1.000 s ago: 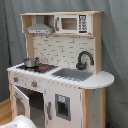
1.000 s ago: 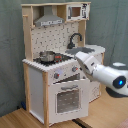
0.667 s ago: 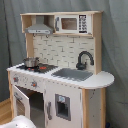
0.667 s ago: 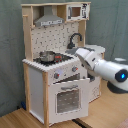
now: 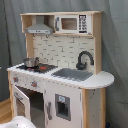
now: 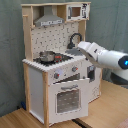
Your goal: Play with the kitchen
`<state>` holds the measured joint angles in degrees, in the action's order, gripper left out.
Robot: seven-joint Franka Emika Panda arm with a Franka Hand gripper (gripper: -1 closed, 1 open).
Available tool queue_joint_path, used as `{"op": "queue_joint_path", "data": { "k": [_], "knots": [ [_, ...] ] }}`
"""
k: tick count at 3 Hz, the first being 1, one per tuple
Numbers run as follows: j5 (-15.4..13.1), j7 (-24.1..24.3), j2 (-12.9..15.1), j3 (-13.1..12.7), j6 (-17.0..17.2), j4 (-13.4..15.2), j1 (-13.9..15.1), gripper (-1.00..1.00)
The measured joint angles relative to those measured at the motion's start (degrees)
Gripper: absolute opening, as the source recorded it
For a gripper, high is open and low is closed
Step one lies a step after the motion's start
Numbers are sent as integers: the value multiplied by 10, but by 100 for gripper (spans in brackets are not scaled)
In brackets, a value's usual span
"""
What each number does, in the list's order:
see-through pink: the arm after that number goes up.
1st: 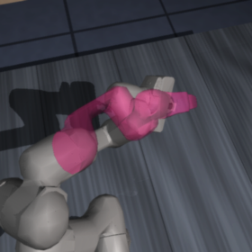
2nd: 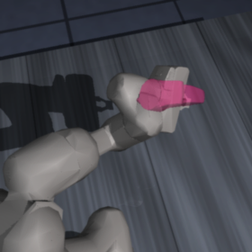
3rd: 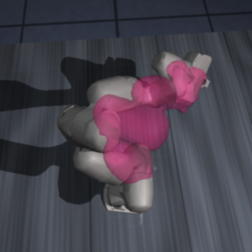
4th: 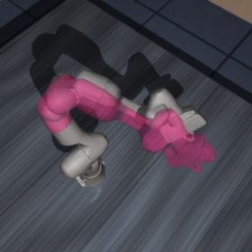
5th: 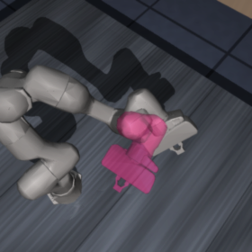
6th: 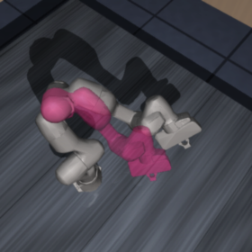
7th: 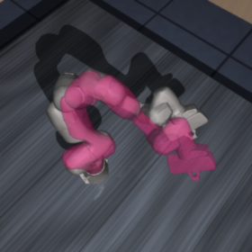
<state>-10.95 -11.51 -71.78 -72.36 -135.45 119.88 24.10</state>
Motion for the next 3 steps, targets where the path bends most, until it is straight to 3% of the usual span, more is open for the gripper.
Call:
{"op": "queue_joint_path", "data": {
  "k": [3],
  "knots": [
    [34, -125, 81, 42, 63, 14, -65, 100]
  ]
}}
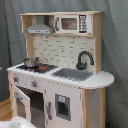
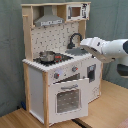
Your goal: Play with the kitchen
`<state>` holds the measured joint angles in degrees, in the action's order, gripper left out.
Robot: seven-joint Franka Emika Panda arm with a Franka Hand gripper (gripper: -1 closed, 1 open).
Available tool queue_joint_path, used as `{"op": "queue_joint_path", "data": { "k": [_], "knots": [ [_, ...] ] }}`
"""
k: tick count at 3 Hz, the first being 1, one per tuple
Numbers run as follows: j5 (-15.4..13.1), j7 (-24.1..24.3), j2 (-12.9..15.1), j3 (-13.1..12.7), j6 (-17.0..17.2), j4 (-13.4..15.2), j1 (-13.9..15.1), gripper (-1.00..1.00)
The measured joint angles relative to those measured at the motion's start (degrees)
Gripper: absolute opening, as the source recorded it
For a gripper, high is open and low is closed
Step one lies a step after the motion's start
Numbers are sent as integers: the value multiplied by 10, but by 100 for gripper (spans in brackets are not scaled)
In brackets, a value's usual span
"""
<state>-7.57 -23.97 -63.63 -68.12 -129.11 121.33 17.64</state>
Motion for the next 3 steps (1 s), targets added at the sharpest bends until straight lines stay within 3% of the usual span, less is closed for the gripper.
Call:
{"op": "queue_joint_path", "data": {
  "k": [3],
  "knots": [
    [51, -138, 54, 71, 79, 0, -43, 100]
  ]
}}
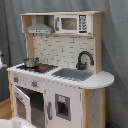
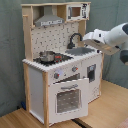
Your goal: Play with the kitchen
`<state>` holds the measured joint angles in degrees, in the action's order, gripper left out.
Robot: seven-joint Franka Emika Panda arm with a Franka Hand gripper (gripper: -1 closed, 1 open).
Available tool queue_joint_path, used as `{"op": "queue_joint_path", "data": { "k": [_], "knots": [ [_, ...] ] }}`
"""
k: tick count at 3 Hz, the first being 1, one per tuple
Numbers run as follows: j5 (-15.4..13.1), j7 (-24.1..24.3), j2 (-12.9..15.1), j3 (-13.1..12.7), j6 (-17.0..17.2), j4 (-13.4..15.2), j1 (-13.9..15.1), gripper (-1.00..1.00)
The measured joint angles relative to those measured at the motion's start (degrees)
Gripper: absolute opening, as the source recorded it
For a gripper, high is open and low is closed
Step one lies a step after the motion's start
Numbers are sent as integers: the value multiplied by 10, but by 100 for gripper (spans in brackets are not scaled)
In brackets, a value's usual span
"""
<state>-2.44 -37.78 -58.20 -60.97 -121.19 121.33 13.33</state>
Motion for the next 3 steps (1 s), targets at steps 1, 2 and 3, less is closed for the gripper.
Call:
{"op": "queue_joint_path", "data": {
  "k": [1, 2, 3],
  "knots": [
    [18, -53, 11, 21, 24, 0, -12, 100],
    [38, -111, 25, 32, 47, 0, -24, 100],
    [60, -166, 45, 34, 69, 1, -34, 100]
  ]
}}
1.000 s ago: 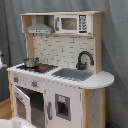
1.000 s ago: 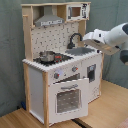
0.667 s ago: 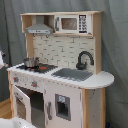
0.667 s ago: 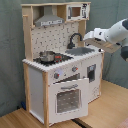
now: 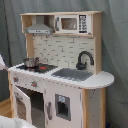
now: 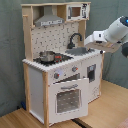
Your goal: Play with the kitchen
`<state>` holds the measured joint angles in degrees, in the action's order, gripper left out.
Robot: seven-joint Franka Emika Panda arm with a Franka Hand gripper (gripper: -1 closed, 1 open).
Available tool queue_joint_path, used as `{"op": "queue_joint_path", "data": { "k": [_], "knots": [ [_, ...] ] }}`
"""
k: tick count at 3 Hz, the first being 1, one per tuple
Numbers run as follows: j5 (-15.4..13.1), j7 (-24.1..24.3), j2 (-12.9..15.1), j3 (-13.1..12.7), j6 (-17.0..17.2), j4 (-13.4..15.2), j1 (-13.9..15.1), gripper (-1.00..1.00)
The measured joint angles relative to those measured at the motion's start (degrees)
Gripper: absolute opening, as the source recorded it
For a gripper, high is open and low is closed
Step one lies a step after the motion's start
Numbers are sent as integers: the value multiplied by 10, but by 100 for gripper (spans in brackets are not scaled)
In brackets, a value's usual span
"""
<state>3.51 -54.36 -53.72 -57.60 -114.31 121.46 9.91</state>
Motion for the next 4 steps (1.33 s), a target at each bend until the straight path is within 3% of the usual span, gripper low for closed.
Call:
{"op": "queue_joint_path", "data": {
  "k": [1, 2, 4],
  "knots": [
    [22, -46, 23, 0, 16, 6, -2, 100],
    [66, -59, 56, 4, 21, 33, -2, 100],
    [145, -71, 64, 53, 63, 100, -3, 100]
  ]
}}
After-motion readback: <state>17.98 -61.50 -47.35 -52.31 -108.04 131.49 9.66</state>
